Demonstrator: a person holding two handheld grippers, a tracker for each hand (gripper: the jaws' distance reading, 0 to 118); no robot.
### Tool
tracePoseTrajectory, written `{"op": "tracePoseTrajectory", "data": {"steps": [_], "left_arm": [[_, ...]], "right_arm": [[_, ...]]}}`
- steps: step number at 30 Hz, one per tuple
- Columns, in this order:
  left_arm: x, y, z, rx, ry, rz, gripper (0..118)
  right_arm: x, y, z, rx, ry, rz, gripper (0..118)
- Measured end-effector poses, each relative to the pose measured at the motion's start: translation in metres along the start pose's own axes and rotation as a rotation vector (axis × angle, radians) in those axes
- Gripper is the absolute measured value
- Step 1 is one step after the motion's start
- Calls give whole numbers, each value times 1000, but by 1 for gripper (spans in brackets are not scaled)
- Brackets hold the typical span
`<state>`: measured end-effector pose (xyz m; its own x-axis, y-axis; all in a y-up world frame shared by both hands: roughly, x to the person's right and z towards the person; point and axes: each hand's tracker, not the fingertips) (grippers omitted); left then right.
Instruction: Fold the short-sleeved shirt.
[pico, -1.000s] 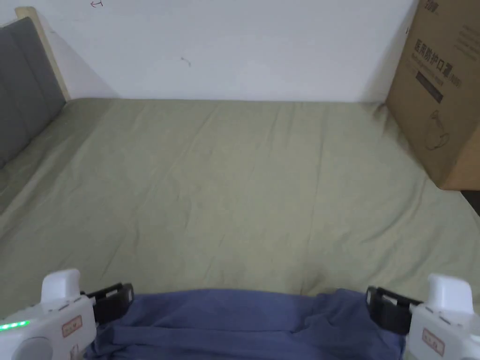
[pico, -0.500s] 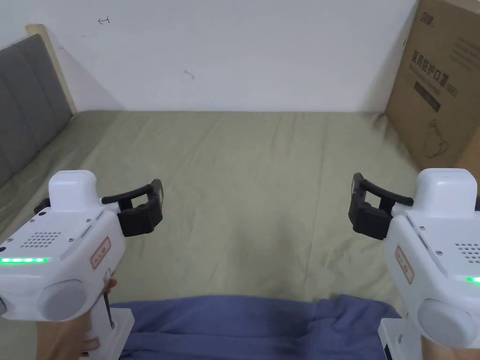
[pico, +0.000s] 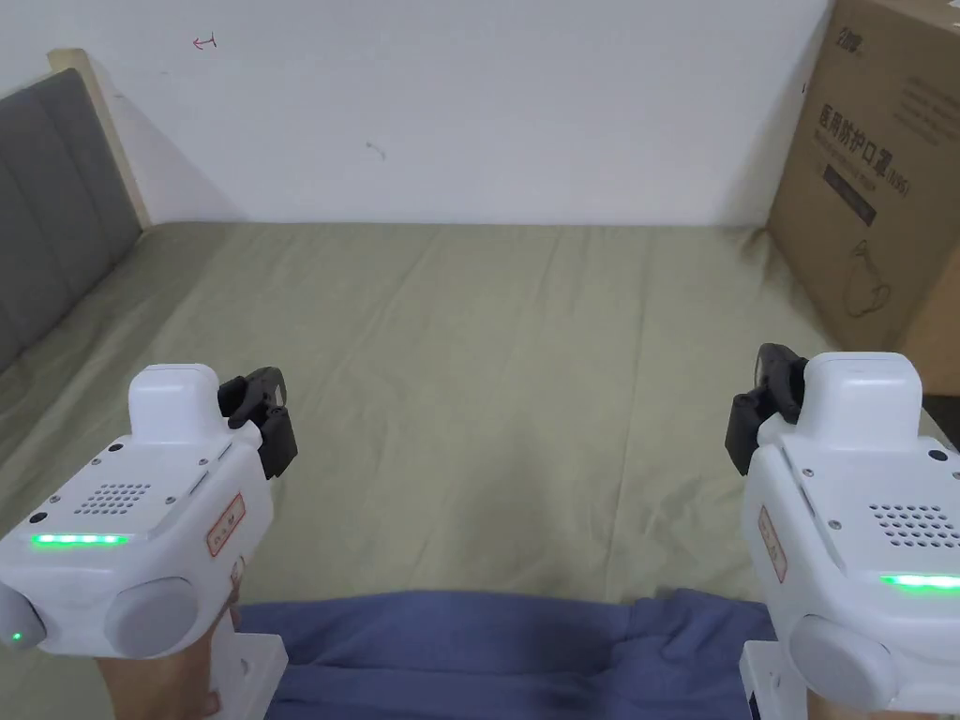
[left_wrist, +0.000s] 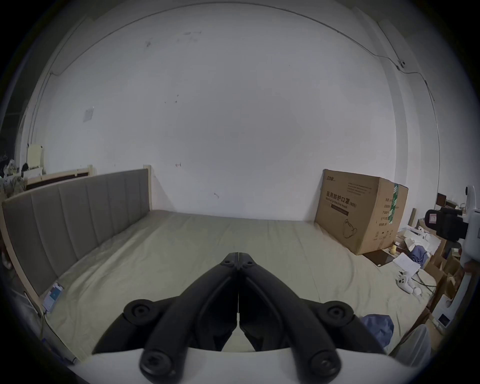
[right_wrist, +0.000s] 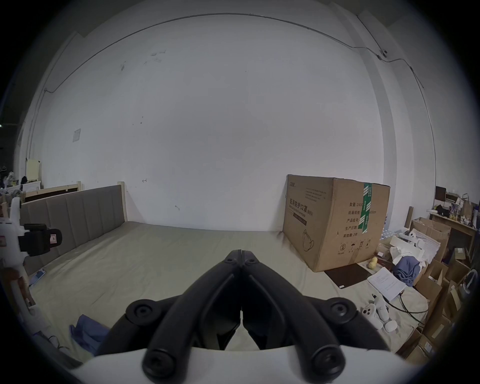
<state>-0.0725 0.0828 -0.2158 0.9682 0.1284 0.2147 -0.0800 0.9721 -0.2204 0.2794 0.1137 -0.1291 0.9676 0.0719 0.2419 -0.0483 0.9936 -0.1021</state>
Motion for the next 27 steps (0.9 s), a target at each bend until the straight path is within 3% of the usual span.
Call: {"op": "tracePoseTrajectory", "data": {"steps": [4, 8, 18, 19, 23, 24, 27], "left_arm": [[-19, -4, -2, -66, -40, 84, 0], [-59, -11, -6, -177, -172, 268, 0], [-147, -52, -13, -522, -173, 486, 5], [-153, -59, -13, -523, -163, 504, 12], [-172, -89, -20, -641, -92, 515, 79], [-174, -97, -23, -663, -61, 511, 90], [-184, -120, -31, -718, -36, 513, 94]], "right_arm": [[0, -3, -3, -13, 9, 2, 0], [-5, -4, -3, -32, 18, -1, 0], [-18, -9, -13, -76, 47, -10, 0], [-19, -9, -14, -80, 51, -10, 0], [-27, -14, -20, -99, 61, -2, 0], [-30, -15, -21, -107, 63, -3, 0], [-31, -23, -28, -130, 71, -6, 0]]}}
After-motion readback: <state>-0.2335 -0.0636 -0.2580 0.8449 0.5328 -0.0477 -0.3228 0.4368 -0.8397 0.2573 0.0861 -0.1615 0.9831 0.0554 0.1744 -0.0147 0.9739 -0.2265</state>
